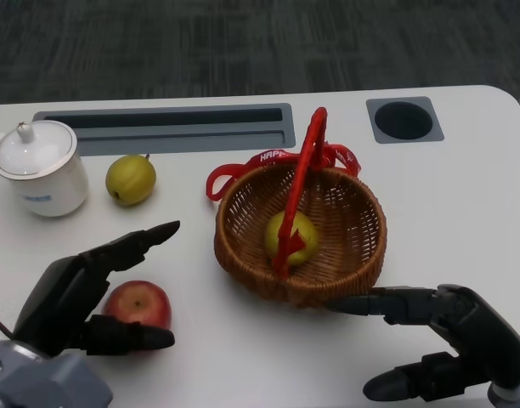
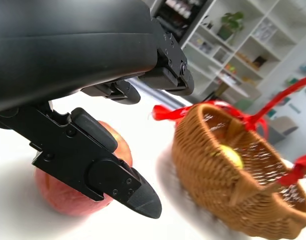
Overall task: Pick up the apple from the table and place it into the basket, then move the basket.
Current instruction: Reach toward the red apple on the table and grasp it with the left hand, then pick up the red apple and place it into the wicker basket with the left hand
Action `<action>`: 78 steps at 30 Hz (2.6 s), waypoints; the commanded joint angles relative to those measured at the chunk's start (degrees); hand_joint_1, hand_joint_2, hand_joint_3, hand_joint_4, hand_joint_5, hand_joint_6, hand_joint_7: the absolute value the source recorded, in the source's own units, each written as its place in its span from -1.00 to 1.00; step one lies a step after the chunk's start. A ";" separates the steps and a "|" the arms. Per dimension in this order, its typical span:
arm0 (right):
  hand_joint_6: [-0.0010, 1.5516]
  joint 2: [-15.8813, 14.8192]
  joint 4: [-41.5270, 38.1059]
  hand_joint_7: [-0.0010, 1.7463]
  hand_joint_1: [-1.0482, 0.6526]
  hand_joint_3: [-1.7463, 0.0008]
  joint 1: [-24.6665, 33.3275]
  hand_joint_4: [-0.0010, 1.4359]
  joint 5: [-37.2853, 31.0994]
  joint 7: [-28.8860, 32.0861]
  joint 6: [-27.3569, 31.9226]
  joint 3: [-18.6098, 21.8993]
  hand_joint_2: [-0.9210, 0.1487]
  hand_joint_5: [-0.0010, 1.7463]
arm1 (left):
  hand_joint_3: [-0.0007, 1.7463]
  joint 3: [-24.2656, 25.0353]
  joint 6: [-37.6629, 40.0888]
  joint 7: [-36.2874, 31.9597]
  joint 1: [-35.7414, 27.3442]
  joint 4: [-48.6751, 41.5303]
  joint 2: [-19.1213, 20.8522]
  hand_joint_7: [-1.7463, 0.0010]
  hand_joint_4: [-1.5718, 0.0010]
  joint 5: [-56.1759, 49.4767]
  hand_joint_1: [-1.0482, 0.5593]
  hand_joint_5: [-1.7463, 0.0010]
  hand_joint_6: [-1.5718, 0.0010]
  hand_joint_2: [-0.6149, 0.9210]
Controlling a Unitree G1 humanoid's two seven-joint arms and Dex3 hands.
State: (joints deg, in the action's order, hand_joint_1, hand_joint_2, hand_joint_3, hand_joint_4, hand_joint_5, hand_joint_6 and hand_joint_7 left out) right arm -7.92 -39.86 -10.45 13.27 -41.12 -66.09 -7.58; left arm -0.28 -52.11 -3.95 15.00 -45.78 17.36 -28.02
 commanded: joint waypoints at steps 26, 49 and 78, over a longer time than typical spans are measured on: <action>-0.06 -1.25 2.97 -1.00 -0.15 0.99 1.19 0.08 2.08 -0.11 0.80 0.32 -0.65 -1.00 | -0.99 -14.66 10.12 -14.57 4.94 -13.31 3.44 0.91 -0.48 -2.66 0.31 0.89 -0.36 0.79; -0.05 -0.98 3.05 -1.00 -0.20 1.00 1.20 0.09 2.57 -0.26 0.96 0.36 -0.74 -1.00 | -1.00 -7.80 4.77 -26.03 -2.93 7.62 0.49 0.97 -0.62 -1.58 0.58 0.95 -0.47 0.78; -0.04 0.86 1.85 -1.00 -0.20 1.00 1.72 0.10 1.81 0.86 -0.91 0.57 -0.76 -1.00 | -0.99 -5.89 3.04 -19.15 5.27 22.24 -4.67 0.98 -0.73 1.40 0.26 0.94 -0.54 0.75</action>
State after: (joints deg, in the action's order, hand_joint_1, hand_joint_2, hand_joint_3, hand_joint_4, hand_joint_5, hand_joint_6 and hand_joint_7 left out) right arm -6.90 -37.68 -8.97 14.73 -40.91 -66.25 -7.60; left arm -6.82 -48.98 -23.59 18.57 -24.84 12.50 -27.55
